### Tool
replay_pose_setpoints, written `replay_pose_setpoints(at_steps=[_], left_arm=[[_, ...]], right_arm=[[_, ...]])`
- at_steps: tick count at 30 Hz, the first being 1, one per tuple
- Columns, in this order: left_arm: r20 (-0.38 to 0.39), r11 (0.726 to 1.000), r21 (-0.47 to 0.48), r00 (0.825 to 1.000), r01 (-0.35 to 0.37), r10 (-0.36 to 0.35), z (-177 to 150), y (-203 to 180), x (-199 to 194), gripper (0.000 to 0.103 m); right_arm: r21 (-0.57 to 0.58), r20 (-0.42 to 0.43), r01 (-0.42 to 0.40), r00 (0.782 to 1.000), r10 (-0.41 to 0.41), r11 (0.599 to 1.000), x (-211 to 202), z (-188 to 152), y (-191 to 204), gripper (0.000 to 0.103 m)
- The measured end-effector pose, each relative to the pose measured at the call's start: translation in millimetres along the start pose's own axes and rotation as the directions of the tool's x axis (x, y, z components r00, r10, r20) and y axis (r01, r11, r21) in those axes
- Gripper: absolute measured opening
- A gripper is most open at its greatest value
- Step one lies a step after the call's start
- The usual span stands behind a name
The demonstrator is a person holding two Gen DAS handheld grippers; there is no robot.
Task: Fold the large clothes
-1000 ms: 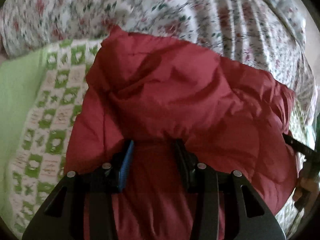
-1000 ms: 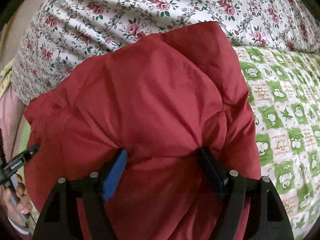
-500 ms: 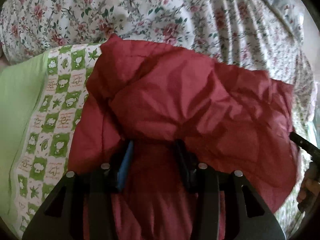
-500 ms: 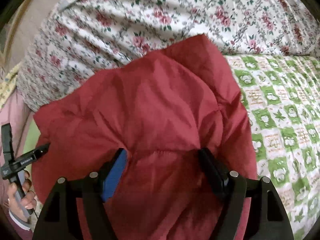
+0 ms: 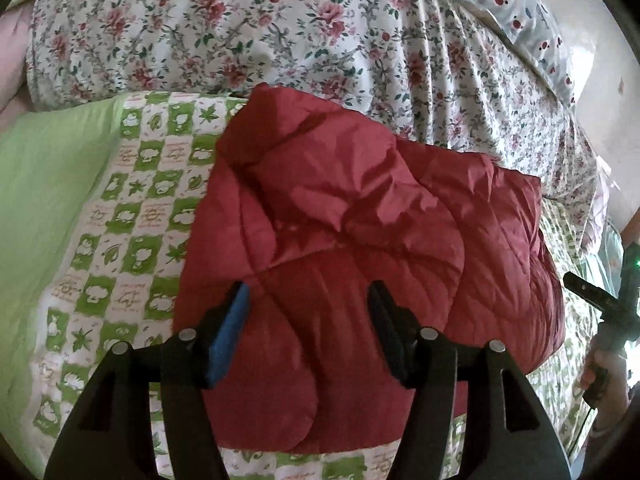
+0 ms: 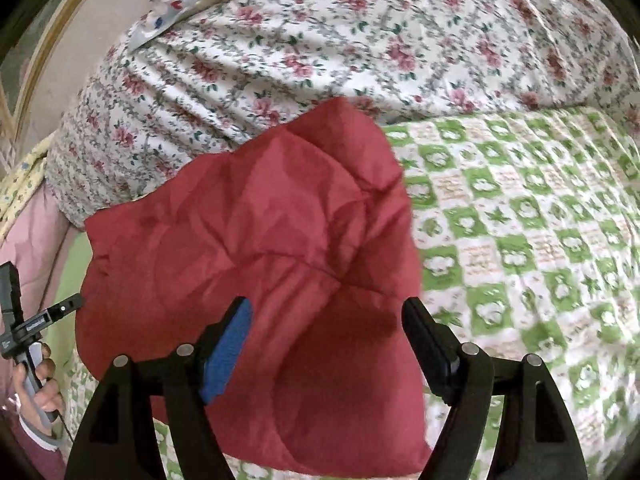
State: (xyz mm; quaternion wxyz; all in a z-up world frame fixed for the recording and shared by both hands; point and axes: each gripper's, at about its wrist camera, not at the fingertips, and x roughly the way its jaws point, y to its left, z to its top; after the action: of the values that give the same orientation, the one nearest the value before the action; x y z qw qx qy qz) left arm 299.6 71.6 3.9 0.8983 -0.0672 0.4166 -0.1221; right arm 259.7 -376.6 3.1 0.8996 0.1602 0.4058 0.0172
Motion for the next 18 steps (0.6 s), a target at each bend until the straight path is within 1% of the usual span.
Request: replay_pose_setpoints(at_steps=[2,3,4,7,14,16,18], left_arm=[[0.006,1.0,-0.012,1.0,0.0,0.0,-2.0,5.3,-4.9,0.064],[0.008,1.0,-0.022,1.0,0.0,0.0,-2.5,9.4,-5.7,0.069],[0.011,0.999,-0.035,1.0,0.0,0.001,-3.1,13.8,-6.7,0.072],[0.03,0.996,-0.082,0.999,0.016,-0.014,-4.3,28.7,-10.0,0.073],[0.007,0.986,-0.167,1.0,0.025,-0.024,-8.4,56.9,1.9,0.073],[0.001,0.978,-0.204,0.999,0.043,-0.044,-10.5,66.5,8.9,0.073],[-0.015,0.968,-0.238,0.996,0.081,-0.088,-11.3,74.5,18.4,0.073]], right_arm=[[0.022,-0.004,0.003,1.0,-0.003,1.0,-0.7,-1.7,-8.6,0.079],[0.032,-0.007,0.004,1.0,-0.004,0.999,-0.3,-2.1,-12.1,0.079],[0.039,-0.007,0.006,1.0,-0.005,0.999,-0.8,-3.7,-14.6,0.079],[0.055,-0.012,0.01,1.0,-0.01,0.998,0.7,-7.2,-22.3,0.08],[0.104,-0.034,-0.018,0.999,0.022,0.994,10.3,-10.8,-32.9,0.08],[0.126,-0.037,-0.032,0.999,0.037,0.992,14.5,-11.4,-36.9,0.08],[0.159,-0.05,-0.061,0.996,0.069,0.985,21.3,-11.8,-42.0,0.08]])
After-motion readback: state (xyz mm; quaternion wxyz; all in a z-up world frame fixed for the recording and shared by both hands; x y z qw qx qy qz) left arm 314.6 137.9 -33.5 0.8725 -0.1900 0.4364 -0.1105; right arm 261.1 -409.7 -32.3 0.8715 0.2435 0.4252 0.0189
